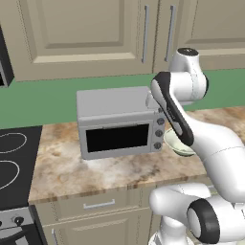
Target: Open the cabinet. Pick the mango and apple from the cabinet and place them into the bowl. Then close the cabinet.
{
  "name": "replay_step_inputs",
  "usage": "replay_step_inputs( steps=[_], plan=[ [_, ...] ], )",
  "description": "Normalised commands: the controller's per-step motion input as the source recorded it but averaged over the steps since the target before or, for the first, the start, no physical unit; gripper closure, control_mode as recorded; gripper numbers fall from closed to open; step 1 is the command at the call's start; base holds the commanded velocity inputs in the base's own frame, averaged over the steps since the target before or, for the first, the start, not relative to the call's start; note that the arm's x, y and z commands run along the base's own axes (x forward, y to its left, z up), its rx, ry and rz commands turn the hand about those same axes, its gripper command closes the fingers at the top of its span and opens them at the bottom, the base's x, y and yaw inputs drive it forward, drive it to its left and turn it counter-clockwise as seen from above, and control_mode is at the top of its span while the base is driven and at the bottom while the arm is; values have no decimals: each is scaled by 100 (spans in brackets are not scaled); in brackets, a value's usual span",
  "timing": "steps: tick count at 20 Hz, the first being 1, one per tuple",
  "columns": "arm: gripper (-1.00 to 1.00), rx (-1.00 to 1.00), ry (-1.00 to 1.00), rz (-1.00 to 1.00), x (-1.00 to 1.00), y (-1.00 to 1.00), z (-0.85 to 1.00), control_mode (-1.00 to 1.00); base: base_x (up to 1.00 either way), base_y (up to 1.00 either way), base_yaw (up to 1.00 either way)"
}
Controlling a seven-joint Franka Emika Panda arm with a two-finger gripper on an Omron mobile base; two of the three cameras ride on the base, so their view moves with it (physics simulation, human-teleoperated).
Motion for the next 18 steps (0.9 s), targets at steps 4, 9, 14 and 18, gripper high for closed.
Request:
replay_step_inputs(
  steps=[4, 9, 14, 18],
  plan=[
    [-100, 0, 0, 0, -13, 0, -6, -100, 0, 0, 0],
    [-100, -1, -28, 0, -20, 0, -1, -100, 0, 0, 0],
    [-100, 0, -49, 0, -35, 0, 13, -100, 0, 0, 0],
    [-100, 0, -49, 0, -36, 0, 26, -100, 0, 0, 0]
  ],
)
